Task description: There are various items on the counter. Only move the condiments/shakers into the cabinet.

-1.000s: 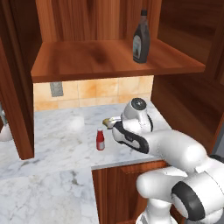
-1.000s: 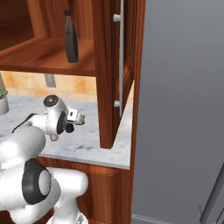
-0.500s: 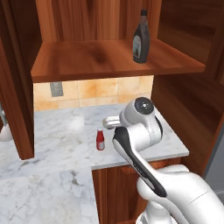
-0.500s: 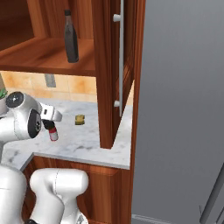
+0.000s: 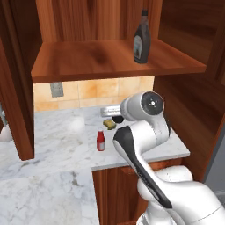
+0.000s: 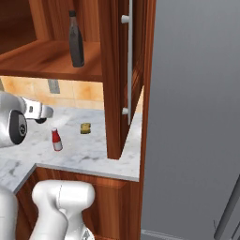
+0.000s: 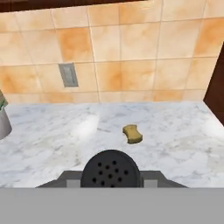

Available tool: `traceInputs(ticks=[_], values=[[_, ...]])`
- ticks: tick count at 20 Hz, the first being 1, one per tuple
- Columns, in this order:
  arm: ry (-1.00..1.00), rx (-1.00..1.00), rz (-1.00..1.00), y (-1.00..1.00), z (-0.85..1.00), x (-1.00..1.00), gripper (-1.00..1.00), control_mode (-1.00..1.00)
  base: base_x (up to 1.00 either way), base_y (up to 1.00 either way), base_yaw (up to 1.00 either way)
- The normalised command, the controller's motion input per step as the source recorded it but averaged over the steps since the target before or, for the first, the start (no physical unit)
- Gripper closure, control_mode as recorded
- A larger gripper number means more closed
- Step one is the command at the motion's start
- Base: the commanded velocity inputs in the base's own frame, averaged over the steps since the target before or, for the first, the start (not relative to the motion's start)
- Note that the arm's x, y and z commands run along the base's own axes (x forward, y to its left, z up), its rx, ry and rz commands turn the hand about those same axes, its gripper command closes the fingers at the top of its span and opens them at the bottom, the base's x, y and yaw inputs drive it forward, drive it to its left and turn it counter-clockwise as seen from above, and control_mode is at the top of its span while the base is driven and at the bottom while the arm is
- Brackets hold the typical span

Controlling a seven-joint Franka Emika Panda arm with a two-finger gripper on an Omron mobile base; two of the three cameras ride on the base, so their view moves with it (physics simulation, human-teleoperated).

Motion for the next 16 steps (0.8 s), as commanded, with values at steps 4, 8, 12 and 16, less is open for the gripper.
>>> traceInputs(ticks=[4, 8, 12, 16], values=[[0.01, 0.04, 0.00, 0.00, 1.00, -0.22, 1.00, -1.00, 0.00, 0.00, 0.00], [-0.05, 0.00, 0.00, 0.01, 1.00, -0.03, 1.00, -1.00, 0.00, 0.00, 0.00], [0.00, 0.00, -0.04, 0.00, 1.00, 0.00, 1.00, -1.00, 0.00, 0.00, 0.00], [0.00, 0.00, -0.03, 0.00, 0.88, 0.00, 1.00, -1.00, 0.00, 0.00, 0.00]])
